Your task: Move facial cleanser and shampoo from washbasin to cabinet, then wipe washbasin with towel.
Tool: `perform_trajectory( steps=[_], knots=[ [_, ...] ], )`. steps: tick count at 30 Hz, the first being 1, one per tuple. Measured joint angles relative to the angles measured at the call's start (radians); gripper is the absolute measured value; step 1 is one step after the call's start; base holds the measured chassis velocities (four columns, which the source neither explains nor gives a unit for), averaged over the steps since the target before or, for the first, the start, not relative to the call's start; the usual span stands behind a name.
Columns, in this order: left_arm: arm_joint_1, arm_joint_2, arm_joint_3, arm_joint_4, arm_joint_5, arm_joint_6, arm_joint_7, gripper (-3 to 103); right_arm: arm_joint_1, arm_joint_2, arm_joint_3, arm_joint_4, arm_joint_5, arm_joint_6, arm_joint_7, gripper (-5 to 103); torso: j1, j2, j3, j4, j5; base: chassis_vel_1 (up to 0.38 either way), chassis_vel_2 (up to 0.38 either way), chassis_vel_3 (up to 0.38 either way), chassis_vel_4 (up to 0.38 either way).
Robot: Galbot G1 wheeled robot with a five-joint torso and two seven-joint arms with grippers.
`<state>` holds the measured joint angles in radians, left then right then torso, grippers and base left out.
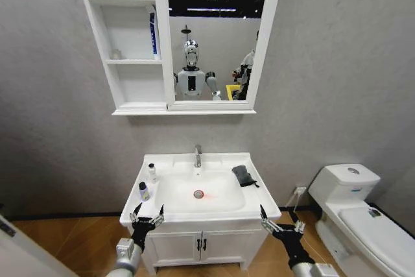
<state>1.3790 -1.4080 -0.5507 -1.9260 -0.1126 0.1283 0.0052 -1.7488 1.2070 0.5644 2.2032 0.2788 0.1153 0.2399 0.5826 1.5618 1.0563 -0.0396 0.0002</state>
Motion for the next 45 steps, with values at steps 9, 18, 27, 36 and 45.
perform_trajectory(
  steps=[9,18,27,36,45],
  knots=[
    [-0.167,0.043,-0.015,0.163,-0.059,0.008,-0.029,99,-0.020,0.002,0.000,-0.016,-0.029,0.029,-0.008,100,-0.002,0.001,0.000,0.0001,-0.0003,0.027,-0.021,-0.045,0.004],
    [-0.226,0.049,-0.007,0.249,-0.073,0.014,-0.035,99,-0.021,0.005,0.012,-0.033,-0.016,0.050,-0.011,100,-0.001,0.000,0.000,0.0003,-0.0002,0.000,0.000,0.000,0.000],
    [-0.289,0.052,-0.012,0.336,-0.080,0.012,-0.024,84,-0.030,-0.005,0.029,-0.040,0.008,0.060,-0.013,100,-0.001,0.000,0.000,0.0001,-0.0003,0.000,0.000,0.000,0.000],
    [-0.268,0.059,-0.014,0.315,-0.087,0.013,-0.016,57,-0.025,-0.006,0.030,-0.040,0.012,0.060,-0.011,100,-0.001,0.000,0.000,0.0001,-0.0002,0.000,0.000,0.000,0.000],
    [-0.197,0.136,-0.025,0.190,-0.119,0.019,-0.027,43,-0.024,0.002,0.028,-0.039,0.017,0.069,-0.011,100,-0.001,0.000,0.000,0.0003,-0.0006,0.000,0.000,0.000,0.000]
  ],
)
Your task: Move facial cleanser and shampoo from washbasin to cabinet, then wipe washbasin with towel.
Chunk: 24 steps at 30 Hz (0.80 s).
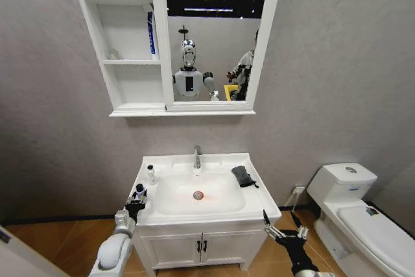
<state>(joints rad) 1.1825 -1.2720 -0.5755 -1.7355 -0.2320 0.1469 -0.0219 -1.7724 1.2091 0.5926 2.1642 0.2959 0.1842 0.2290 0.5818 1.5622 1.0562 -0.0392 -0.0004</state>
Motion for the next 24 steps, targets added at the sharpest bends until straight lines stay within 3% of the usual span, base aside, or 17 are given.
perform_trajectory(
  steps=[2,4,5,6,7,10,12,13,14,15,16,17,19,20,21,22,24],
  knots=[
    [0.010,0.067,-0.004,-0.080,-0.046,0.018,-0.013,43,0.002,0.000,-0.003,-0.007,0.001,0.003,0.000,100,0.000,0.000,0.000,-0.0001,0.0003,0.000,0.000,0.000,0.000],
    [0.010,0.085,-0.005,-0.101,-0.061,0.024,-0.017,43,0.003,-0.001,-0.005,-0.008,0.001,0.003,-0.001,100,0.000,0.000,0.000,-0.0002,0.0004,0.000,0.000,0.000,0.000],
    [0.004,0.144,-0.008,-0.163,-0.118,0.049,-0.030,43,0.009,-0.001,-0.012,-0.013,0.001,0.004,-0.001,100,0.000,0.000,0.000,-0.0002,0.0004,0.000,0.000,0.000,0.000],
    [0.004,0.144,-0.008,-0.163,-0.118,0.049,-0.030,43,0.009,-0.001,-0.012,-0.013,0.001,0.004,-0.001,100,0.000,0.000,0.000,-0.0002,0.0004,0.000,0.000,0.000,0.000],
    [-0.009,0.197,-0.013,-0.217,-0.184,0.080,-0.044,43,0.014,0.000,-0.019,-0.019,0.000,0.004,-0.001,100,0.000,0.000,0.000,-0.0002,0.0002,0.000,0.000,0.000,0.000],
    [-0.021,0.228,-0.014,-0.245,-0.228,0.100,-0.055,43,0.017,0.000,-0.023,-0.025,-0.001,0.004,-0.002,100,0.000,0.000,0.000,-0.0002,0.0003,0.000,0.000,0.000,0.000],
    [-0.072,0.346,-0.020,-0.317,-0.393,0.165,-0.104,43,0.022,0.000,-0.033,-0.038,-0.010,0.005,-0.003,100,0.000,0.000,0.000,-0.0006,0.0001,0.000,0.000,0.000,0.000],
    [-0.105,0.436,-0.028,-0.352,-0.511,0.208,-0.141,43,0.023,0.000,-0.035,-0.044,-0.013,0.006,-0.005,100,0.000,0.000,0.000,-0.0004,-0.0001,0.000,0.000,0.000,0.000],
    [-0.125,0.487,-0.035,-0.366,-0.573,0.227,-0.162,43,0.023,0.000,-0.036,-0.047,-0.013,0.007,-0.005,100,0.000,0.000,0.000,-0.0004,0.0004,0.000,0.000,0.000,0.000],
    [-0.125,0.487,-0.035,-0.366,-0.573,0.227,-0.162,43,0.023,0.000,-0.036,-0.047,-0.013,0.007,-0.005,100,0.000,0.000,0.000,-0.0004,0.0004,0.000,0.000,0.000,0.000],
    [-0.147,0.535,-0.041,-0.377,-0.629,0.243,-0.177,43,0.023,0.000,-0.036,-0.050,-0.013,0.008,-0.005,100,0.000,0.000,0.000,-0.0003,0.0006,0.000,0.000,0.000,0.000],
    [-0.208,0.623,-0.045,-0.384,-0.735,0.283,-0.205,43,0.023,0.001,-0.036,-0.055,-0.013,0.010,-0.006,100,0.000,0.000,0.000,0.0000,0.0003,0.000,0.000,0.000,0.000],
    [-0.239,0.656,-0.043,-0.384,-0.782,0.299,-0.216,43,0.023,0.001,-0.036,-0.058,-0.013,0.011,-0.006,100,0.000,0.000,0.000,0.0000,0.0001,0.000,0.000,0.000,0.000],
    [-0.325,0.725,-0.024,-0.375,-0.897,0.338,-0.245,43,0.023,-0.001,-0.035,-0.063,-0.013,0.013,-0.008,100,0.000,0.000,0.000,-0.0002,0.0002,0.000,0.000,0.000,0.000],
    [-0.390,0.761,-0.002,-0.360,-0.955,0.362,-0.258,43,0.024,-0.002,-0.035,-0.066,-0.013,0.013,-0.009,100,0.000,0.000,0.000,-0.0003,0.0004,0.000,0.000,0.000,0.000],
    [-0.390,0.761,-0.002,-0.360,-0.955,0.362,-0.258,43,0.024,-0.002,-0.035,-0.066,-0.013,0.013,-0.009,100,0.000,0.000,0.000,-0.0003,0.0004,0.000,0.000,0.000,0.000],
    [-0.501,0.807,0.048,-0.328,-1.019,0.395,-0.263,43,0.027,-0.003,-0.036,-0.070,-0.013,0.014,-0.010,100,0.000,0.000,0.000,-0.0005,0.0006,0.000,0.000,0.000,0.000]
  ],
)
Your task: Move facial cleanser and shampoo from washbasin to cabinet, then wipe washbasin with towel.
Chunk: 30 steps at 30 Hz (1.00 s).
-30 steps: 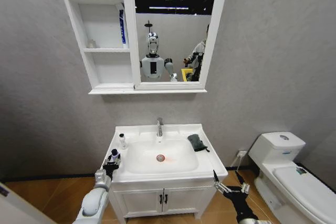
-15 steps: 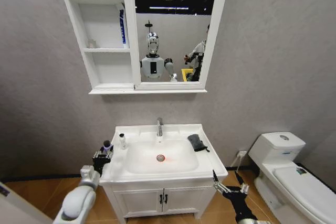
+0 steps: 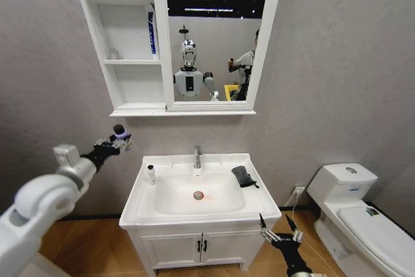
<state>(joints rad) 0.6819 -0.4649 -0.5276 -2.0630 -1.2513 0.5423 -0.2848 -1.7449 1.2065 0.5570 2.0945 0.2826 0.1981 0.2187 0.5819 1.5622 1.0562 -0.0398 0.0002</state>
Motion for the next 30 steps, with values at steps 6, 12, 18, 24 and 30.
perform_trajectory(
  steps=[6,12,18,24,30],
  knots=[
    [-0.408,0.034,0.279,0.158,-0.081,0.074,0.015,43,0.008,0.001,-0.006,-0.008,-0.002,0.000,-0.001,100,0.000,0.000,0.000,0.0006,0.0002,0.000,0.000,0.000,0.000],
    [-0.845,-0.096,0.615,0.390,-0.089,0.141,-0.019,43,0.010,0.003,-0.008,-0.011,-0.005,-0.001,-0.002,100,0.000,0.000,0.000,0.0000,0.0005,0.000,0.000,0.000,0.000],
    [-1.113,-0.280,0.861,0.651,-0.014,0.156,0.001,43,0.002,0.004,-0.001,-0.021,-0.004,0.012,-0.003,100,0.000,0.000,0.000,0.0002,0.0002,0.000,0.000,0.000,0.000],
    [-1.209,-0.393,0.929,0.838,0.064,0.156,0.054,43,0.002,0.000,0.009,-0.033,0.011,0.025,-0.004,100,0.000,0.000,0.000,0.0000,0.0003,0.000,0.000,0.000,0.000],
    [-1.226,-0.404,0.951,0.902,0.136,0.157,0.108,43,0.004,-0.006,0.017,-0.042,0.025,0.032,-0.005,100,0.000,0.000,0.000,0.0006,-0.0002,0.000,0.000,0.000,0.000]
  ],
)
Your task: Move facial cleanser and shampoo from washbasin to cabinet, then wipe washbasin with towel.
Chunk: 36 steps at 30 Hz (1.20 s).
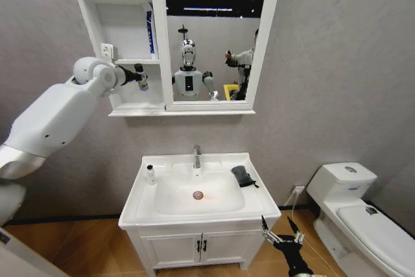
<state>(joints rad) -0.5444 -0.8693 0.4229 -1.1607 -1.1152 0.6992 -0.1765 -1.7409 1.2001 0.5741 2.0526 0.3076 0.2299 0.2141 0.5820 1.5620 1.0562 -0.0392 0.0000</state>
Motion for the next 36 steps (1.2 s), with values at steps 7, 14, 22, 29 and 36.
perform_trajectory(
  steps=[7,14,22,29,36],
  knots=[
    [0.025,0.041,-0.009,-0.009,0.008,0.008,0.015,43,0.010,-0.010,0.001,-0.003,0.008,0.000,0.000,100,0.000,0.000,0.000,-0.0001,-0.0002,0.000,0.000,0.000,0.000],
    [0.046,0.078,-0.021,-0.040,-0.003,0.035,0.048,43,0.011,-0.010,-0.003,-0.008,0.008,-0.002,0.000,100,0.000,0.000,0.000,-0.0002,-0.0002,0.000,0.000,0.000,0.000],
    [0.009,0.076,-0.009,-0.009,0.060,0.038,0.167,43,0.010,-0.001,-0.003,-0.011,0.007,0.001,0.000,100,0.000,0.000,0.000,-0.0003,-0.0001,0.000,0.000,0.000,0.000],
    [-0.082,0.076,0.071,0.061,0.184,0.038,0.307,43,0.008,0.001,-0.004,-0.011,0.007,0.004,0.000,100,0.000,0.000,0.000,-0.0003,0.0001,0.000,0.000,0.000,0.000],
    [-0.078,0.098,0.091,0.044,0.186,0.038,0.308,43,0.007,0.001,-0.002,-0.013,0.008,0.009,0.000,100,0.000,0.000,0.000,-0.0002,0.0001,0.000,0.000,0.000,0.000]
  ],
)
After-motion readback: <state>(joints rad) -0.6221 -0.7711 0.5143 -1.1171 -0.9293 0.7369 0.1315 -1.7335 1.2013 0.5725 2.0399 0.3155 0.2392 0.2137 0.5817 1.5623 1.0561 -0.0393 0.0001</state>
